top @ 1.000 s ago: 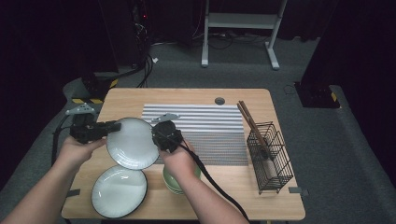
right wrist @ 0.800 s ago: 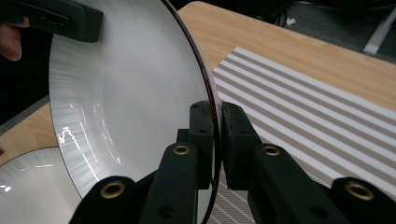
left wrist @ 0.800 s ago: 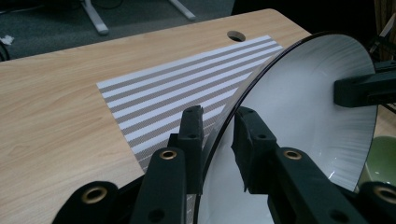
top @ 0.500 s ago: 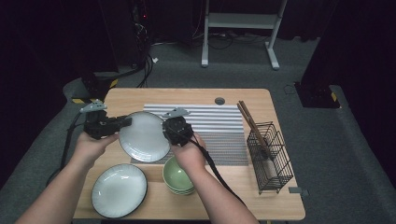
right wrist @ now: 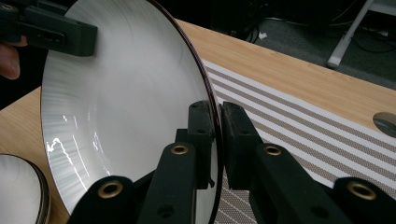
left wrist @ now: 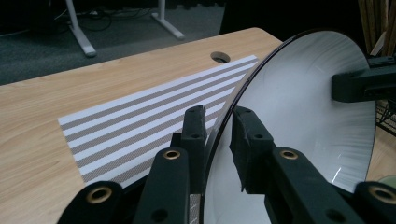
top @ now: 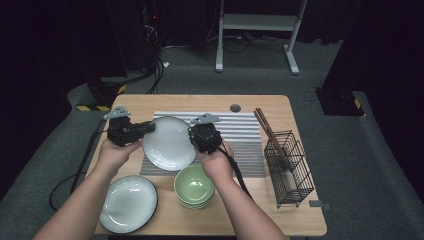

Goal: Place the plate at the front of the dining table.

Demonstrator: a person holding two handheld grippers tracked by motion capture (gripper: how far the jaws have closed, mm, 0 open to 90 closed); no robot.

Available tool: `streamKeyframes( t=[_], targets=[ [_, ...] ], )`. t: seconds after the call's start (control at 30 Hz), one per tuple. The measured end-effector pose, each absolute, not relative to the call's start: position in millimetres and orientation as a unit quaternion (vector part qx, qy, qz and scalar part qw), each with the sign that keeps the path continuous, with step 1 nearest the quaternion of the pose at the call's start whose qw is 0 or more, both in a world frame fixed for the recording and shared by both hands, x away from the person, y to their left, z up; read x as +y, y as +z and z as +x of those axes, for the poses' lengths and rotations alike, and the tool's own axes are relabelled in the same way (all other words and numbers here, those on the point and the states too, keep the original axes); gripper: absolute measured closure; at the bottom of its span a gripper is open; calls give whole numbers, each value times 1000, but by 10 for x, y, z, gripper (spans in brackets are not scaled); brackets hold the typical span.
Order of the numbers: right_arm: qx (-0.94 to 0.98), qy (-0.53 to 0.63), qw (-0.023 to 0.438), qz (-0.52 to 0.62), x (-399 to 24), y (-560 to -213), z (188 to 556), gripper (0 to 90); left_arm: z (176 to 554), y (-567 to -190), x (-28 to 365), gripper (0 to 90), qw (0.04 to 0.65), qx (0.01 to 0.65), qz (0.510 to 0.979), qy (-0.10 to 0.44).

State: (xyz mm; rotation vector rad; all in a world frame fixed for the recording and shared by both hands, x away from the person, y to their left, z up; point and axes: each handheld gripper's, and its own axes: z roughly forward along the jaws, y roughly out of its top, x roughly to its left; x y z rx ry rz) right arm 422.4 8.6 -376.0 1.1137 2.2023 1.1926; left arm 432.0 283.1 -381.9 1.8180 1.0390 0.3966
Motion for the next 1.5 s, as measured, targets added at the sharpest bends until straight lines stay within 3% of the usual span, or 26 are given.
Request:
streamKeyframes(
  t=[0.73,1.5],
  targets=[
    [769,438,218,411,-321,-3774,4378,820,4509,-3865,2423,773,501,409,742,175],
    [759,432,221,435,-624,-4089,4537,798,4609,-4163,2060,785,496,412,741,187]
  ],
)
